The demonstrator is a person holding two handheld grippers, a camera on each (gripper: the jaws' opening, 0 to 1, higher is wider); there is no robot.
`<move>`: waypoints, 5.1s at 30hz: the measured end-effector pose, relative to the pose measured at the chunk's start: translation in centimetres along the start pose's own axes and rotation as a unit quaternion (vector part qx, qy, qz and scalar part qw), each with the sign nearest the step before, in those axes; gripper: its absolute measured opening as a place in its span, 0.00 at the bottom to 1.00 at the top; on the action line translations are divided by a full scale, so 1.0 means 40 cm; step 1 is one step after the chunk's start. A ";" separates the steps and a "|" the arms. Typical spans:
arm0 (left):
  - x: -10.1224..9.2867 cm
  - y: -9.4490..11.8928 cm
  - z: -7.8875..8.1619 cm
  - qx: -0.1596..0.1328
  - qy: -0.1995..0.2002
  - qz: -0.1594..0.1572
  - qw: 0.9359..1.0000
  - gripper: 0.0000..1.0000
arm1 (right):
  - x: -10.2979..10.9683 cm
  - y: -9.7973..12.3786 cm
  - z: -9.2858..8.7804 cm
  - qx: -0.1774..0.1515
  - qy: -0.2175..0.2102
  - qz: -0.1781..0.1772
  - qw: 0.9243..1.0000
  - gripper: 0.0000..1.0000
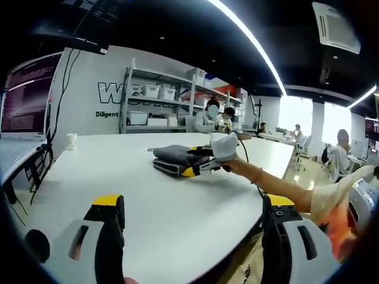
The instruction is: Open the folded towel by lifting each exposed corner and separating the folded layers until the towel lies flat within the target outline without major curled edges
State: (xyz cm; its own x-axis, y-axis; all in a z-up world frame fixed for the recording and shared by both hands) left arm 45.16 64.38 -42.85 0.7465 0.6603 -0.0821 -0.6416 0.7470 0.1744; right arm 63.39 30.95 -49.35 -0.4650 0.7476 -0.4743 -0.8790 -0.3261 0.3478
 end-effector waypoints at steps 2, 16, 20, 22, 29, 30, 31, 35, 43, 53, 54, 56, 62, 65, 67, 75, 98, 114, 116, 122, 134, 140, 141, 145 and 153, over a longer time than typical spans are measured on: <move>0.000 -0.001 -0.001 0.001 0.000 -0.001 1.000 0.95 | 0.001 -0.007 -0.003 0.002 0.001 0.003 1.000 0.57; -0.005 -0.015 -0.001 0.004 -0.002 -0.010 1.000 0.95 | -0.012 -0.011 -0.012 -0.027 -0.019 0.010 0.999 0.21; -0.011 -0.016 -0.002 0.003 -0.003 -0.012 1.000 0.95 | -0.021 -0.008 -0.016 -0.033 -0.041 0.010 0.999 0.16; -0.012 -0.019 -0.004 0.004 -0.003 -0.010 1.000 0.95 | -0.016 -0.005 -0.016 -0.034 -0.042 0.008 0.999 0.16; -0.016 -0.025 -0.005 0.007 -0.004 -0.011 1.000 0.94 | -0.012 -0.004 -0.011 -0.037 -0.035 0.002 0.999 0.15; -0.017 -0.025 -0.005 0.007 -0.005 -0.012 1.000 0.94 | -0.011 -0.004 -0.009 -0.039 -0.035 0.001 0.999 0.15; -0.017 -0.024 -0.004 0.007 -0.005 -0.012 1.000 0.94 | -0.012 -0.009 -0.007 -0.040 -0.042 0.002 0.998 0.15; -0.017 -0.020 -0.006 0.005 -0.004 -0.010 1.000 0.94 | -0.005 -0.013 0.001 -0.048 -0.056 0.008 0.997 0.14; -0.018 -0.017 -0.009 0.006 -0.003 -0.006 1.000 0.94 | 0.022 -0.009 0.021 -0.059 -0.057 0.012 0.997 0.14; -0.026 -0.023 -0.013 0.012 -0.005 -0.011 1.000 0.94 | 0.089 -0.004 0.078 -0.077 -0.048 0.029 0.995 0.13; -0.026 -0.023 -0.013 0.013 -0.005 -0.012 1.000 0.94 | 0.102 -0.006 0.085 -0.079 -0.040 0.033 0.996 0.13; -0.027 -0.023 -0.013 0.013 -0.004 -0.014 1.000 0.94 | 0.120 -0.010 0.098 -0.078 -0.031 0.032 0.996 0.13; -0.034 -0.023 -0.012 0.012 -0.006 -0.020 1.000 0.94 | 0.156 -0.031 0.125 -0.072 -0.022 0.031 0.997 0.13; -0.030 -0.022 -0.011 0.013 -0.006 -0.020 1.000 0.94 | 0.180 -0.006 0.127 -0.067 -0.018 0.022 0.997 0.13; -0.027 -0.021 -0.012 0.013 -0.004 -0.019 1.000 0.94 | 0.193 0.007 0.126 -0.060 -0.030 0.018 0.998 0.13; -0.024 -0.015 -0.009 0.011 -0.004 -0.018 1.000 0.94 | 0.220 -0.018 0.144 -0.056 -0.018 0.015 0.998 0.14; -0.025 -0.022 -0.006 0.012 -0.007 -0.017 1.000 0.93 | 0.207 -0.012 0.151 -0.081 -0.037 0.063 0.994 0.42; -0.021 -0.011 -0.005 0.006 -0.007 -0.013 1.000 0.93 | 0.209 -0.001 0.169 -0.103 -0.036 0.076 0.991 0.70; -0.021 -0.011 -0.006 0.007 -0.007 -0.013 1.000 0.93 | 0.207 -0.002 0.169 -0.104 -0.037 0.074 0.991 0.68; -0.022 -0.009 -0.007 0.007 -0.008 -0.013 1.000 0.94 | 0.214 0.002 0.169 -0.106 -0.040 0.088 0.990 0.88; -0.019 -0.003 -0.007 0.006 -0.008 -0.009 1.000 0.94 | 0.204 0.030 0.154 -0.089 -0.054 0.105 0.989 0.99; -0.022 0.005 -0.001 0.001 -0.011 -0.009 1.000 0.94 | 0.182 0.071 0.153 -0.105 -0.079 0.107 0.986 0.99; -0.021 0.007 -0.001 0.001 -0.011 -0.006 1.000 0.94 | 0.178 0.078 0.146 -0.100 -0.086 0.111 0.985 0.99; -0.015 0.011 -0.003 0.002 -0.010 0.002 1.000 0.94 | 0.162 0.119 0.128 -0.104 -0.104 0.116 0.982 0.99; -0.014 -0.001 -0.003 0.007 -0.010 0.001 1.000 0.94 | 0.138 0.236 0.097 -0.066 -0.085 0.069 0.992 0.97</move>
State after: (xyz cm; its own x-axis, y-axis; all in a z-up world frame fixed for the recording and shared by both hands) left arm 44.73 63.99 -42.94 0.7479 0.6608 -0.0625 -0.6414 0.7437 0.1885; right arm 52.91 34.25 -45.55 -0.5663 0.7745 -0.2819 -0.8202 -0.4958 0.2856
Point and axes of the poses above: the point that each gripper's makers call its tool centre point, and the gripper's own axes: y roughly backward along the fingers, x roughly to its left, z roughly out of its top, the point moved 10 cm from there along y, roughly backward along the fingers, and after that the axes turned 2 degrees about -y, right-handed, at the moved point
